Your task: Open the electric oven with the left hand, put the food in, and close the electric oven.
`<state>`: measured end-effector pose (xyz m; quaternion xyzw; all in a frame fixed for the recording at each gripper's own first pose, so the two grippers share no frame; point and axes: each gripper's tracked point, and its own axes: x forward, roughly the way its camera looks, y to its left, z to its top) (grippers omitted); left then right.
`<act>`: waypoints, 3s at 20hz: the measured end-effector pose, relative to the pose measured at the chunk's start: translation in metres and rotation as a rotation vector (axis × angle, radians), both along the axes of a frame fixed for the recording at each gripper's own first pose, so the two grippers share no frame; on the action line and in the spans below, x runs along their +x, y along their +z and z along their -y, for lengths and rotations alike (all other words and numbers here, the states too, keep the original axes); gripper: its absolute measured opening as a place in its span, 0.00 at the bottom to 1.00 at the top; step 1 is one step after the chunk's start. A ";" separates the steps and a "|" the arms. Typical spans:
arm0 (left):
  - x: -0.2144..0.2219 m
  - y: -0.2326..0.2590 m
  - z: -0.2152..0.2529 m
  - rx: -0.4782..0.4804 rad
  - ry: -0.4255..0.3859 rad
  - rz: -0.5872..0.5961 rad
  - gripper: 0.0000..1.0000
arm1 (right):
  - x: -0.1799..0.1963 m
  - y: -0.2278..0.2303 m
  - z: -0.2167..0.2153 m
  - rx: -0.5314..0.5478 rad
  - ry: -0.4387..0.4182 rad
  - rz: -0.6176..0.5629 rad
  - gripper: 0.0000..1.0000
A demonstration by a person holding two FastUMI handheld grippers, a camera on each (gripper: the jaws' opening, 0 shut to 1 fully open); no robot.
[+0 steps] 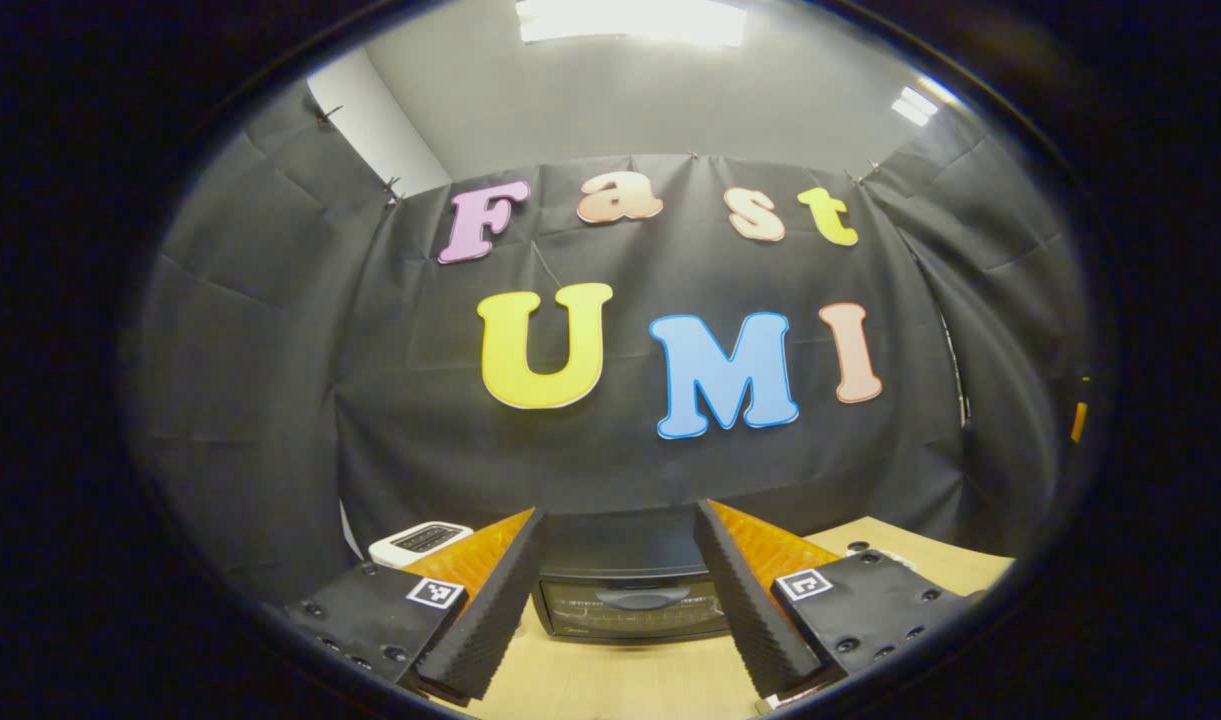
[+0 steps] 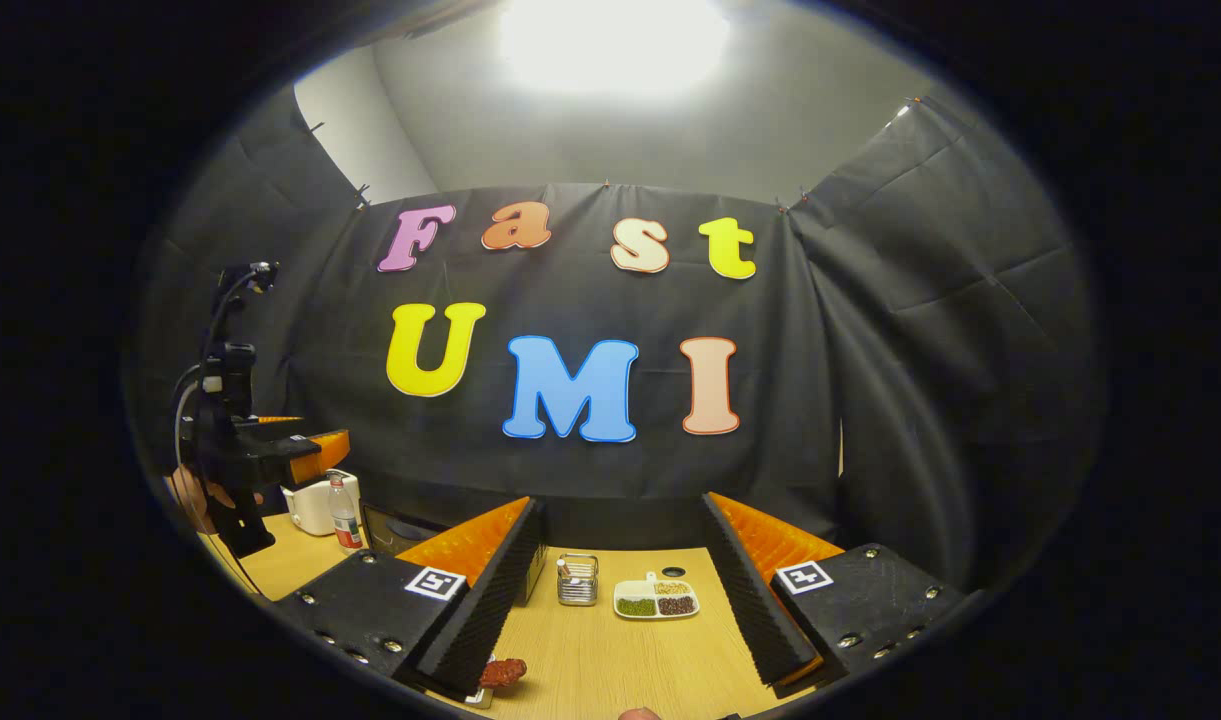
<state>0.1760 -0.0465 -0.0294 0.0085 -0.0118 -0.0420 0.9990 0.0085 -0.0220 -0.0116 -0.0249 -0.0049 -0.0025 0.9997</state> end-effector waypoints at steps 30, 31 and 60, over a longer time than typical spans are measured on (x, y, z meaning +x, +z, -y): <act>0.151 -0.197 0.041 0.107 -0.201 -0.266 0.99 | 0.019 -0.027 0.003 -0.054 -0.312 -0.105 0.98; 0.148 -0.191 0.040 0.080 -0.188 -0.248 0.99 | 0.018 -0.027 0.004 -0.061 -0.310 -0.105 0.98; 0.052 -0.233 0.031 0.062 -0.066 -0.369 1.00 | 0.014 -0.027 0.049 -0.004 -0.194 -0.096 0.97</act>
